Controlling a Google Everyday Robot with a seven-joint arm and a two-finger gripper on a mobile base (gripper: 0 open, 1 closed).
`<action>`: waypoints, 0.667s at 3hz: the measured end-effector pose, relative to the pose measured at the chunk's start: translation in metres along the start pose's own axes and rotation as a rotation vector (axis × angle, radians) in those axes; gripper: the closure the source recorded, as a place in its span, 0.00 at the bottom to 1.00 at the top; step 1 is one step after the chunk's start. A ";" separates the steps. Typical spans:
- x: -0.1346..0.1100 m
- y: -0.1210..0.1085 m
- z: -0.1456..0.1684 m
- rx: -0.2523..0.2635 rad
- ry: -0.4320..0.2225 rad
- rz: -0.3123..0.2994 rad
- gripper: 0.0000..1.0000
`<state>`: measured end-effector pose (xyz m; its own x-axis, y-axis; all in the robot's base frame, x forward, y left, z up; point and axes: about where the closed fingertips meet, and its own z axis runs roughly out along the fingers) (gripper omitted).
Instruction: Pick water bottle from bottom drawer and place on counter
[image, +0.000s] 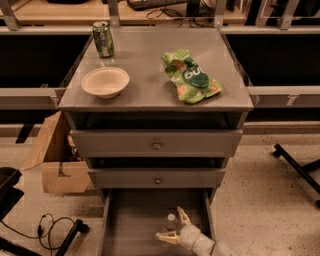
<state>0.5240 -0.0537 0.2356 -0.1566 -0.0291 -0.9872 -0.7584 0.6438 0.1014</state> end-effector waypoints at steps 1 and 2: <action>0.000 0.000 0.000 0.000 0.000 0.000 0.37; 0.000 0.000 0.000 0.000 0.000 0.000 0.60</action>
Offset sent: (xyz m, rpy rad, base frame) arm 0.0000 0.0001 -0.0001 0.0000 0.0002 0.0000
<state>0.5241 -0.0536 0.2355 -0.1568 -0.0291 -0.9872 -0.7584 0.6438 0.1015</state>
